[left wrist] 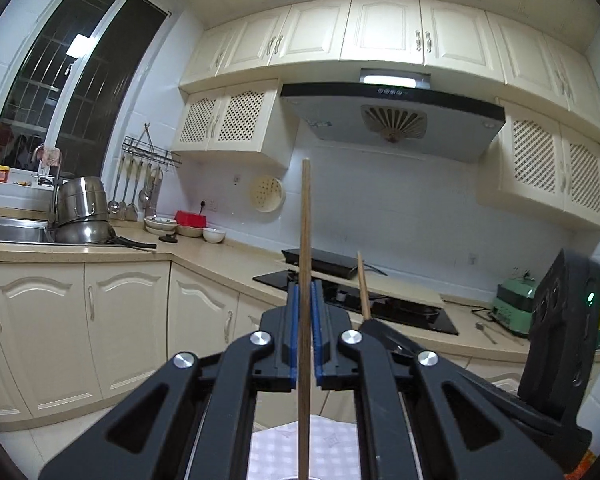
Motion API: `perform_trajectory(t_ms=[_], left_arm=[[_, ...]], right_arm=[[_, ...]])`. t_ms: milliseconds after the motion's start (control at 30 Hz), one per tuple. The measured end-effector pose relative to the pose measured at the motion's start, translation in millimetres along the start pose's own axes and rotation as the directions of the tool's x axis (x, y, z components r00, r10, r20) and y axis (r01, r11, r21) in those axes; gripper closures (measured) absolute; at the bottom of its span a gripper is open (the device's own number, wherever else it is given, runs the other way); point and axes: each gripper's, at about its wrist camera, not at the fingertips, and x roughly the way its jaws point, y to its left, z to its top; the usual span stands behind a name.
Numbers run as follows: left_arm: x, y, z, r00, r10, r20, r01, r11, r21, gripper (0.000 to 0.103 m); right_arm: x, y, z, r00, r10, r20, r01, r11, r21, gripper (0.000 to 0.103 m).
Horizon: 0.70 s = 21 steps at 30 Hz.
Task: Organize utensils
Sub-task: 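Lift the chopsticks and drop them into the pink cup with both tools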
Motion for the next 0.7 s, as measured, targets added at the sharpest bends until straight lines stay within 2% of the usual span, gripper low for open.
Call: perform_trajectory(t_ms=[267,400,433,467,500,533,567,633,700], left_arm=[[21.6,12.3,-43.4,0.997,0.018,-0.081,-0.018,1.0,-0.002,0.097],[20.3,17.3,-55.6,0.992,0.02,-0.124,-0.018,1.0,0.013,0.096],[19.7,17.1,-57.1,0.99,0.013,-0.142,-0.01,1.0,0.023,0.092],[18.9,17.0,-57.2,0.989,0.015,-0.148,-0.011,0.999,0.031,0.076],[14.6,17.0,-57.1,0.989,0.036,-0.146,-0.03,0.999,0.044,0.071],[9.4,19.7,-56.2,0.989,0.042,-0.14,-0.036,0.998,0.046,0.054],[2.4,24.3,-53.9,0.99,0.041,-0.136,-0.037,0.999,0.033,0.031],[-8.1,30.0,-49.8,0.992,0.047,-0.12,-0.046,0.999,0.01,0.02],[-18.5,31.9,-46.2,0.991,0.049,-0.123,-0.048,0.999,0.014,0.015]], right_arm=[[20.4,-15.6,-31.0,0.998,-0.043,-0.041,0.043,0.999,-0.001,0.097],[24.5,-19.0,-40.2,0.993,-0.056,-0.105,0.056,0.998,-0.01,0.096],[24.3,-18.5,-42.2,0.99,-0.067,-0.126,0.066,0.998,-0.019,0.088],[21.7,-19.6,-44.7,0.986,-0.082,-0.146,0.079,0.997,-0.025,0.077],[17.4,-22.5,-46.6,0.984,-0.099,-0.15,0.098,0.995,-0.013,0.05],[9.0,-30.1,-47.2,0.982,-0.117,-0.148,0.122,0.992,0.021,0.024],[-0.7,-37.6,-47.1,0.982,-0.12,-0.144,0.128,0.99,0.05,0.018],[-14.9,-43.7,-47.6,0.979,-0.145,-0.145,0.155,0.986,0.061,0.014],[-32.8,-49.4,-46.6,0.972,-0.179,-0.155,0.191,0.979,0.067,0.007]])
